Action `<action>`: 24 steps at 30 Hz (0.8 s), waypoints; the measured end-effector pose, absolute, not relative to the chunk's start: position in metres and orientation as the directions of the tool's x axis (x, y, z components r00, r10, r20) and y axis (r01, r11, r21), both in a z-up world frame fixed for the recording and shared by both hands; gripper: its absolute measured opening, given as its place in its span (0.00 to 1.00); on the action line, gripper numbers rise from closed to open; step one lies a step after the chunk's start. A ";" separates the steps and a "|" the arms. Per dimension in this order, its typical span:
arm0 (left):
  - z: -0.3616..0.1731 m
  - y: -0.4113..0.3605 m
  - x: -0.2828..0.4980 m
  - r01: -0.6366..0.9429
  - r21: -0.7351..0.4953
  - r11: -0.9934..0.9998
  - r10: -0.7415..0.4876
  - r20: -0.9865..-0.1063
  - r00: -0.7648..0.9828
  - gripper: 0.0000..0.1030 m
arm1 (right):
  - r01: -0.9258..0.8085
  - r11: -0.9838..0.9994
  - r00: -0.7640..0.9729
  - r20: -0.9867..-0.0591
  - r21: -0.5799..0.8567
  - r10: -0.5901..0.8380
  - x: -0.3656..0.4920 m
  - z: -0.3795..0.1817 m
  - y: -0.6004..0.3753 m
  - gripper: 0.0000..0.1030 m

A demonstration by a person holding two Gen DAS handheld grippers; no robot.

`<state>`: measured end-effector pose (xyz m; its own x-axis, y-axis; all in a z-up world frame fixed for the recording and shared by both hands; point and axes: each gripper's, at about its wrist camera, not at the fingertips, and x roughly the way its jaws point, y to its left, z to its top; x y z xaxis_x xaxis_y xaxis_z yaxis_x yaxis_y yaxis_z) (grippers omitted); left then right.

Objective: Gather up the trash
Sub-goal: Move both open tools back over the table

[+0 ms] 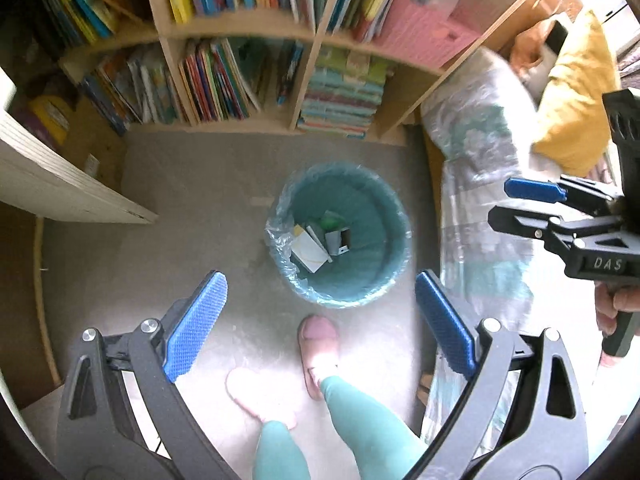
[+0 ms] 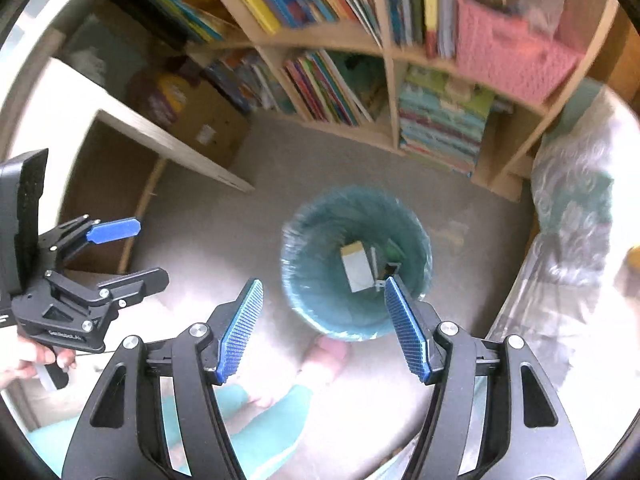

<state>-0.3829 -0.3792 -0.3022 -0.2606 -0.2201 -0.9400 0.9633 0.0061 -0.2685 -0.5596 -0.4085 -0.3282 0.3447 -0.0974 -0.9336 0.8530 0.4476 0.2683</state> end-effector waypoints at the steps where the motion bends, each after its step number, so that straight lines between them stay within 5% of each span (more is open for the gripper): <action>1: -0.281 -0.378 -0.381 0.966 -0.257 0.007 -0.230 -0.941 -0.248 0.90 | 0.838 0.468 0.364 -0.926 0.279 -0.099 -0.557 -0.306 -0.409 0.63; 12: -0.102 -0.318 -0.306 0.957 -0.180 0.229 -0.383 -0.920 -0.081 0.90 | 0.605 0.734 0.528 -0.846 0.309 -0.078 -0.467 -0.132 -0.412 0.67; 24: -0.050 -0.154 -0.166 0.762 -0.109 0.638 -0.398 -0.894 0.206 0.93 | 0.184 0.946 0.629 -0.771 0.266 0.094 -0.271 -0.038 -0.339 0.77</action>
